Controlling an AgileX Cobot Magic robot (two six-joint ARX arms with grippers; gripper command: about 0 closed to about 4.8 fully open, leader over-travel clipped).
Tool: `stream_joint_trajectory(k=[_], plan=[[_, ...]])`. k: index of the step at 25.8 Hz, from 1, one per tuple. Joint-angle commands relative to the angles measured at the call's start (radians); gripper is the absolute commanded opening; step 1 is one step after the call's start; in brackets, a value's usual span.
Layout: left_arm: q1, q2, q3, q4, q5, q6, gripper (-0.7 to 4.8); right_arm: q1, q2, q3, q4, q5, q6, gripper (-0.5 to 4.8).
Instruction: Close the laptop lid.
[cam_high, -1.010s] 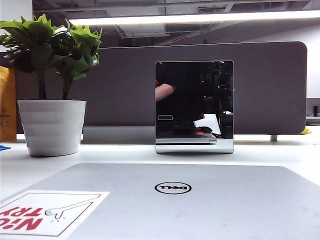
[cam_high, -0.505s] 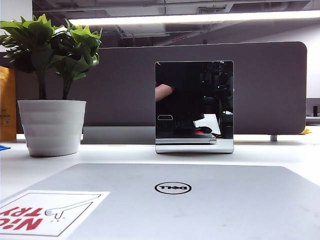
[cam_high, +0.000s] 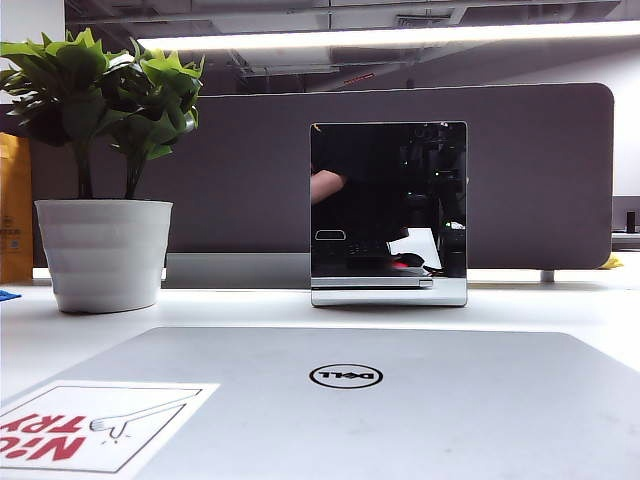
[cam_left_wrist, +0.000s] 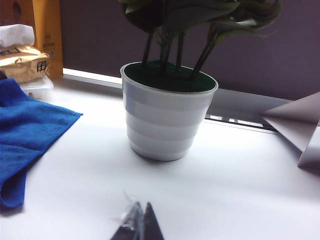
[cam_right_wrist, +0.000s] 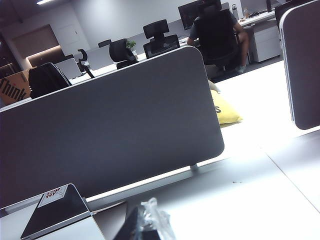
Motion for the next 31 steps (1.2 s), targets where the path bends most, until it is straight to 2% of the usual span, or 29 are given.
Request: stream_joint_trajectory(k=[1,31], plan=[[0.002,0.001,0.001,0.013,0.003,0.021,-0.05,0.001,0.0,0.004,0.01,-0.002,-0.003,-0.01],[0.002,0.001,0.001,0.013,0.003,0.032,-0.05,0.001,0.0,0.004,0.01,-0.002,-0.003,-0.01]])
